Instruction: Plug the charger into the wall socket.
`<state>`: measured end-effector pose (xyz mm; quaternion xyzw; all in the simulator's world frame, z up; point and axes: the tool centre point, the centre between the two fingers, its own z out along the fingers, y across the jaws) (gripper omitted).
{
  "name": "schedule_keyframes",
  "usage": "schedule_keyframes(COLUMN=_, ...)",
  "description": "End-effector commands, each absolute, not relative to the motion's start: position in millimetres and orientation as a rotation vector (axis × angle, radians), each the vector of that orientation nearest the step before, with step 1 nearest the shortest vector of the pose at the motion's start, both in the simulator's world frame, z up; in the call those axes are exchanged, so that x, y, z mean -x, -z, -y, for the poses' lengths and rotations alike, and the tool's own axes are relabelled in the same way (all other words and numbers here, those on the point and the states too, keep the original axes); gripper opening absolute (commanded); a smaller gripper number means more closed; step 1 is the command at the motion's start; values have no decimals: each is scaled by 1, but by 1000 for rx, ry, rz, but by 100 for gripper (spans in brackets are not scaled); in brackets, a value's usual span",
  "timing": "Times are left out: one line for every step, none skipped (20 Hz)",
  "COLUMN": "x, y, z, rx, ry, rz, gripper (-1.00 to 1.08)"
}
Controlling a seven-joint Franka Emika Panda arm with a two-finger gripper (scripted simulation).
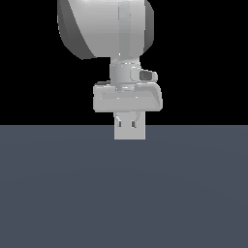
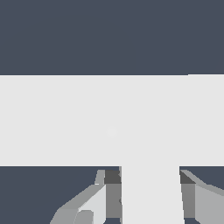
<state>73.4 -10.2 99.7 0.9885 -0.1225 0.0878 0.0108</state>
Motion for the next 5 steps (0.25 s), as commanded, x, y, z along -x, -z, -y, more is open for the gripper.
schedule_keyframes(x=-78, y=-100, z=11, rx=-3085, ry=-274, rz=382, gripper=-100)
schedule_keyframes(x=-79, y=-100, z=11, rx=-3085, ry=-274, rz=382, gripper=-100)
schedule_keyframes(x=-80, y=-100, z=11, rx=-3085, ry=-274, rz=382, gripper=-100)
schedule_keyframes(x=-80, y=-100, z=11, rx=-3085, ry=-274, rz=382, gripper=-100)
schedule_keyframes(x=-80, y=-100, z=11, rx=-3085, ry=-274, rz=382, gripper=-100)
